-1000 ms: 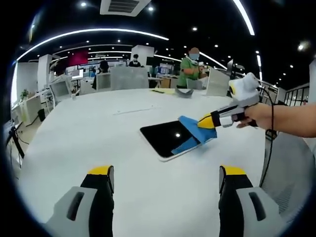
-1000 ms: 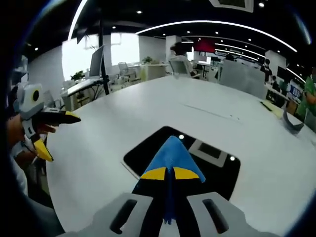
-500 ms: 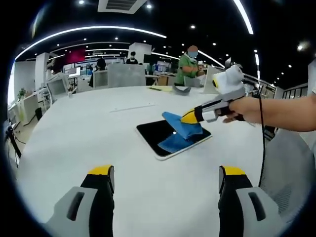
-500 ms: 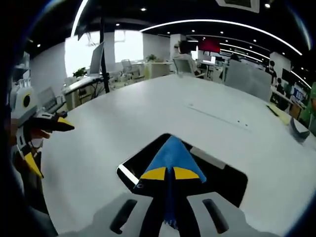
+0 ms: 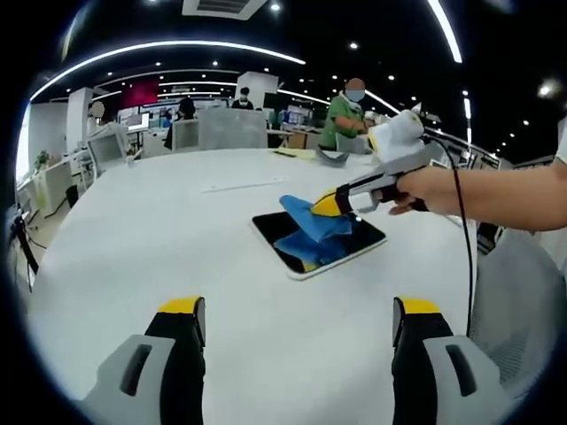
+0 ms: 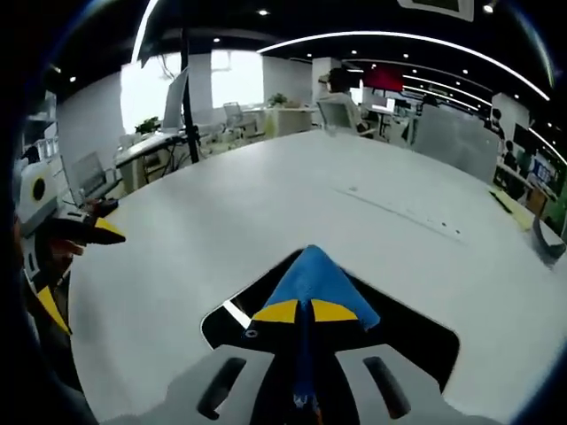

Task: Wipe the mirror surface with the cleaning cloth until all visible marks leave the cleaned area.

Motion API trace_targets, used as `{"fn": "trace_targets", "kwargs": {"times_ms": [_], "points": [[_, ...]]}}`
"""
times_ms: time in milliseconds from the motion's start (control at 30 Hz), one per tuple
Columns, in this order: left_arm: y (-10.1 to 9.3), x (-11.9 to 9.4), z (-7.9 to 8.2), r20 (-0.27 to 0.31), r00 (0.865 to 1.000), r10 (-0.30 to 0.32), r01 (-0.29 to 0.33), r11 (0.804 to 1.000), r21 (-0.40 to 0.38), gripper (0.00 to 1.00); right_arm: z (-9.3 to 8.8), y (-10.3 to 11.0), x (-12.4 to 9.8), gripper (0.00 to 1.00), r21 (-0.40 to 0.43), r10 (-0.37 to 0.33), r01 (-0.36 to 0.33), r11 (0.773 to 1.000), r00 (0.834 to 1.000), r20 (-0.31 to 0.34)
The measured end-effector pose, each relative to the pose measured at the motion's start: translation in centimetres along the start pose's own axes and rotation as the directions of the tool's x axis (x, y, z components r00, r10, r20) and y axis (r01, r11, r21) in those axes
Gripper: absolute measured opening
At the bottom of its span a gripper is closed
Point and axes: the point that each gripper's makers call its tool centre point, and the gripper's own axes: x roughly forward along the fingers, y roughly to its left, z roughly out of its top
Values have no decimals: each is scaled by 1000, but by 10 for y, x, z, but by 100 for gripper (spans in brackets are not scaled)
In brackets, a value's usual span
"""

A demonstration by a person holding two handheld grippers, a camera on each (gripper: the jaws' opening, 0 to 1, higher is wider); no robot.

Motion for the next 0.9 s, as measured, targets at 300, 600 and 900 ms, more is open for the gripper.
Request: {"fn": "trace_targets", "kwargs": {"times_ms": [300,600,900], "points": [[-1,2,1,-4,1000,-5,5,1000,-2,87,5,-3,28,0,10,4,-3,1000,1000,-18],[7,-2,-6,-14,1000,18,-19,1000,-20,87,16,3,51,0,10,14,-14,1000,1000,-20],[13,-6,-8,-18,999,38,-39,999,-29,87,9,3,63,0,34,23,-21,999,999,-44]]}}
